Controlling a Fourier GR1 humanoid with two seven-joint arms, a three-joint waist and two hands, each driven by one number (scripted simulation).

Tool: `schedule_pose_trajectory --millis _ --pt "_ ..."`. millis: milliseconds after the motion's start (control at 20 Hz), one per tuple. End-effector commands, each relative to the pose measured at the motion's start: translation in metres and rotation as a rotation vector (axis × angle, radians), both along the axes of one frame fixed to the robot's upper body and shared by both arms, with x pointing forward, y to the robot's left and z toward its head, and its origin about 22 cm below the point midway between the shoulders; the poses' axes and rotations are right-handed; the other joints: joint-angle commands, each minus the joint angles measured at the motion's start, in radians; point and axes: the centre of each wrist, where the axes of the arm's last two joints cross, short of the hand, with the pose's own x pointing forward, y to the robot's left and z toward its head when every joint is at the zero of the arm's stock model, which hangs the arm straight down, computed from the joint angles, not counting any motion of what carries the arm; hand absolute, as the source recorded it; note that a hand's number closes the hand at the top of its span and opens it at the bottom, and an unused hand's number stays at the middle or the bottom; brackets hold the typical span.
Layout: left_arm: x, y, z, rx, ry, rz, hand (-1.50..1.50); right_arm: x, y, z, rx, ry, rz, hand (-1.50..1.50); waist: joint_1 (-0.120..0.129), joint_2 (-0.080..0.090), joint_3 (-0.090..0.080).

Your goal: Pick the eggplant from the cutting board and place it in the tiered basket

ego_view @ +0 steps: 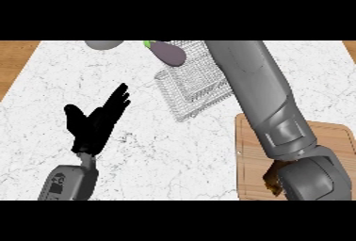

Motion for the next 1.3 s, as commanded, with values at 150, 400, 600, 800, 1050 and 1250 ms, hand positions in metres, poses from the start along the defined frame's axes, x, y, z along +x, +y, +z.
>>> schedule_pose_trajectory --millis 150,400,600,800,1050,1250 --pt "0.000 -0.004 0.009 -0.019 0.011 -0.020 0.00 0.000 0.019 0.010 0.126 -0.137 -0.096 -1.50 0.009 -0.003 0.000" --pt "-0.007 0.001 -0.019 -0.006 0.016 0.011 0.00 0.010 -0.020 0.038 0.267 -0.072 -0.236 -1.50 -0.024 -0.005 -0.001" --pt "-0.006 0.009 -0.013 -0.005 0.013 0.035 0.00 0.023 -0.083 0.014 0.261 -0.037 -0.350 -1.50 -0.035 -0.007 0.000" --pt "-0.012 0.016 -0.015 0.009 0.022 0.059 0.00 0.022 -0.146 0.011 0.179 0.006 -0.369 -1.50 -0.050 -0.015 0.001" --pt "-0.012 0.022 -0.001 -0.008 0.016 0.042 0.00 0.004 -0.257 0.021 0.133 0.024 -0.274 -1.50 -0.052 -0.015 0.001" --pt "-0.010 0.015 -0.009 -0.012 0.017 0.068 0.00 -0.022 -0.324 0.014 0.065 0.040 -0.195 -1.50 -0.069 -0.017 0.001"
